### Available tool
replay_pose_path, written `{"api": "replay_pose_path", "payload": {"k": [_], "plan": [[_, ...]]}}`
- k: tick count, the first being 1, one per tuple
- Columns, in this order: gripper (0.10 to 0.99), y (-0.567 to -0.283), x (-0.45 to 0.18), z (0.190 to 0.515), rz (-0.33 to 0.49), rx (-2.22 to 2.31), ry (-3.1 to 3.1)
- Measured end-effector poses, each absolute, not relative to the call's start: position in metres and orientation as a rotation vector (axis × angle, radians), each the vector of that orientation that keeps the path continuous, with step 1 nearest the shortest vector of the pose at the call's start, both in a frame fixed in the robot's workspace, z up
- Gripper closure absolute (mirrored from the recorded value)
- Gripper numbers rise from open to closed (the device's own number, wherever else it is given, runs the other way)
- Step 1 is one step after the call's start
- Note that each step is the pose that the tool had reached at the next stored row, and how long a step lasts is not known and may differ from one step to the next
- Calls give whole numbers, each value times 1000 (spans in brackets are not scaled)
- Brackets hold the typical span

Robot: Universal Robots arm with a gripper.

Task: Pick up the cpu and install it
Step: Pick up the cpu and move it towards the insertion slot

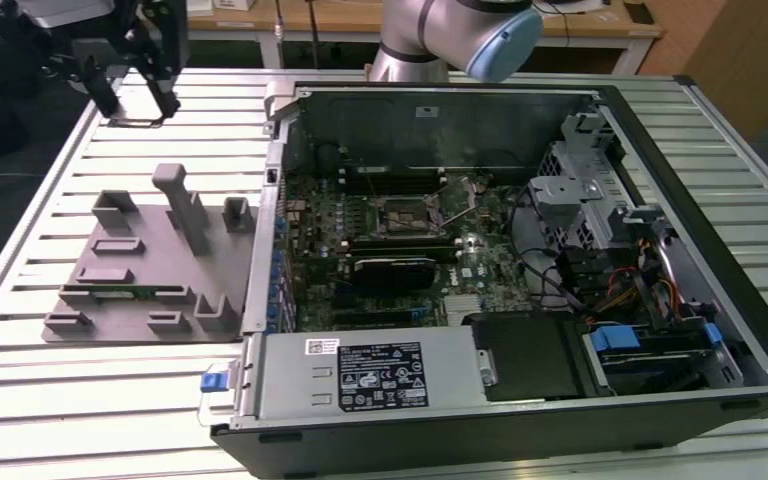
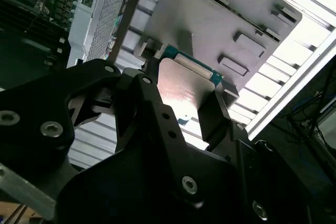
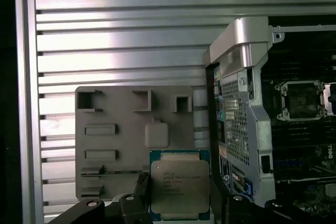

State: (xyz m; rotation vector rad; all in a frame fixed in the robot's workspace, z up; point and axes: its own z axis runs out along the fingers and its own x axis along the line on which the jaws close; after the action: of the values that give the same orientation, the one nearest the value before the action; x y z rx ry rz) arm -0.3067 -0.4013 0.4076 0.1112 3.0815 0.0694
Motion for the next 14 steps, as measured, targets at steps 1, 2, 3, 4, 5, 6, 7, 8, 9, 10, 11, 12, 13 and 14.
{"api": "replay_pose_path", "payload": {"k": [1, 2, 3, 4, 5, 6, 7, 8, 9, 10, 11, 12, 13, 14], "plan": [[545, -401, -303, 408, 69, 111, 3082], [545, -401, -300, 408, 69, 111, 3082], [545, -401, -296, 408, 69, 111, 3082], [545, -401, -293, 408, 69, 111, 3082], [545, -401, -290, 408, 69, 111, 3082], [545, -401, -287, 408, 69, 111, 3082], [545, -401, -283, 408, 69, 111, 3082], [545, -401, -280, 408, 69, 111, 3082], [545, -401, -277, 408, 69, 111, 3082], [545, -401, -273, 408, 69, 111, 3082], [545, -401, -269, 408, 69, 111, 3082], [545, -401, -266, 408, 69, 111, 3082], [545, -401, -262, 408, 69, 111, 3082], [545, -401, -258, 408, 69, 111, 3082]]}}
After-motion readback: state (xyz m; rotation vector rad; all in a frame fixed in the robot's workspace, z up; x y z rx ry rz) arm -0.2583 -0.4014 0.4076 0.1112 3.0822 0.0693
